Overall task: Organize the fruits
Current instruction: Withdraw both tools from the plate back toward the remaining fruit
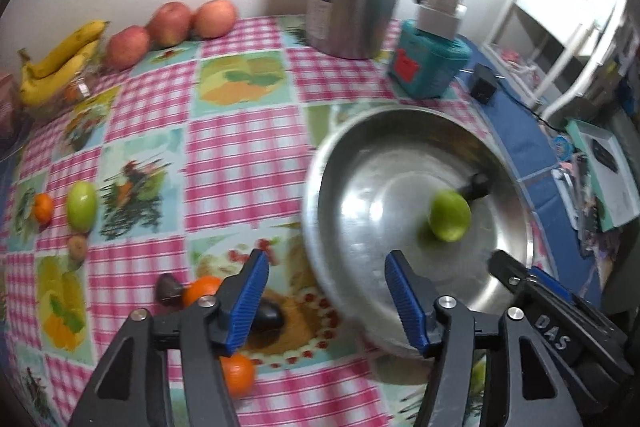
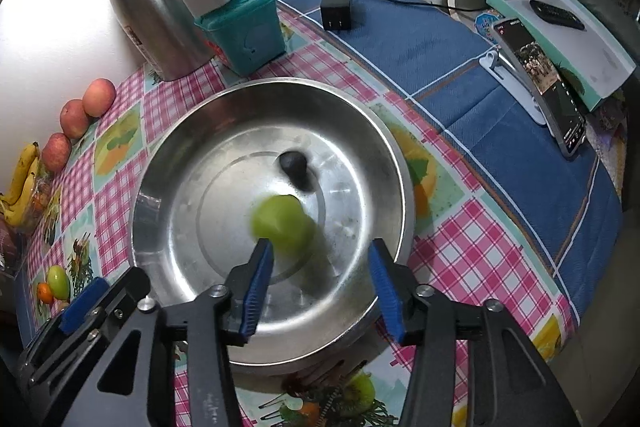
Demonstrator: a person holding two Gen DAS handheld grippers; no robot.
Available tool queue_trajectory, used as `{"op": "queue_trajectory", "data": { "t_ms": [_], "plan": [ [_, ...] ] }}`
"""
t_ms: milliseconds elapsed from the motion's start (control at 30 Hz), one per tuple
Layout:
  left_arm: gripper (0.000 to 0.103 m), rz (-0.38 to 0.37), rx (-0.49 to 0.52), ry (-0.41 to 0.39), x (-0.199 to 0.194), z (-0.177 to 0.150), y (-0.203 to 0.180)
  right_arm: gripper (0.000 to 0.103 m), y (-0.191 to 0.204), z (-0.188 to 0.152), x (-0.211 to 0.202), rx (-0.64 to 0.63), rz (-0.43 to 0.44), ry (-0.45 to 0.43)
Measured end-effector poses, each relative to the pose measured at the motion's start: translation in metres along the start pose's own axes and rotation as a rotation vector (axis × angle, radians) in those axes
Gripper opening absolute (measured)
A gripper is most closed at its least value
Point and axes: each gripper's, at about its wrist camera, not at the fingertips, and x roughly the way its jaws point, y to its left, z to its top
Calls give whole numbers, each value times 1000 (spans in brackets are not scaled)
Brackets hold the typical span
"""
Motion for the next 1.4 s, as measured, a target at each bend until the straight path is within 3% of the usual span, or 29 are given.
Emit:
{"op": "queue_trajectory", "data": {
  "t_ms": [300,667,967,1200,1267,1300,1400],
  "plan": [
    [100,175,-156,-1,-10,-8,62,66,14,-12,-4,-78,-1,-15],
    [103,391,-220,28,-18,-27,115,82,38,-30,-11,-188,2,-45],
    [103,432,-253,10,-32,-43,137,83,50,-45,-17,-234,31,-58],
    [103,397,-261,1,-41,-48,144,83,57,-55,-21,-261,28,-64],
    [103,390,-266,-2,-44,-50,146,92,59,-57,-22,-265,24,-74],
    [103,384,-269,-2,-44,-50,147,101,60,-58,-23,-268,19,-79],
    [103,363,-276,-3,-47,-52,151,102,62,-61,-26,-272,22,-90]
  ]
}}
